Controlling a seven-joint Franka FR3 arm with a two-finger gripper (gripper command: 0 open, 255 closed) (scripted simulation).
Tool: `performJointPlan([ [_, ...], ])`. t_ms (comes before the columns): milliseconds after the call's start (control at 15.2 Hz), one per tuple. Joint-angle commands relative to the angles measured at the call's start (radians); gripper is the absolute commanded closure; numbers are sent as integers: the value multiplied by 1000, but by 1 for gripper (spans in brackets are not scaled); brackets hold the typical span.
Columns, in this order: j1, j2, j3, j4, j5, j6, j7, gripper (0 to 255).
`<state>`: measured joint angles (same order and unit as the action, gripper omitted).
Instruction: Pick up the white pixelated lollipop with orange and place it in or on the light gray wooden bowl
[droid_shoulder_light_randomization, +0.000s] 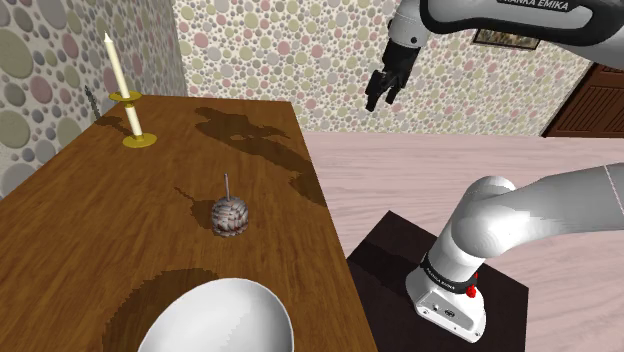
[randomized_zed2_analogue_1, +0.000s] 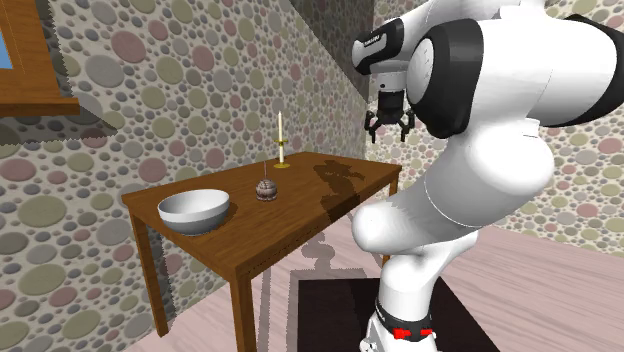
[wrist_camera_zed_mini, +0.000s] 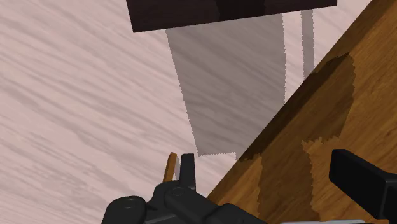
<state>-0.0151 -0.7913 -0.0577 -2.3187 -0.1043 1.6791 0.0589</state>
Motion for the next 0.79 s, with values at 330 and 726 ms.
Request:
performJointPlan([
  [330,14,-49,159,-62,35,33,184,0],
  [726,27,-38,360,-79,77,74,410,0],
])
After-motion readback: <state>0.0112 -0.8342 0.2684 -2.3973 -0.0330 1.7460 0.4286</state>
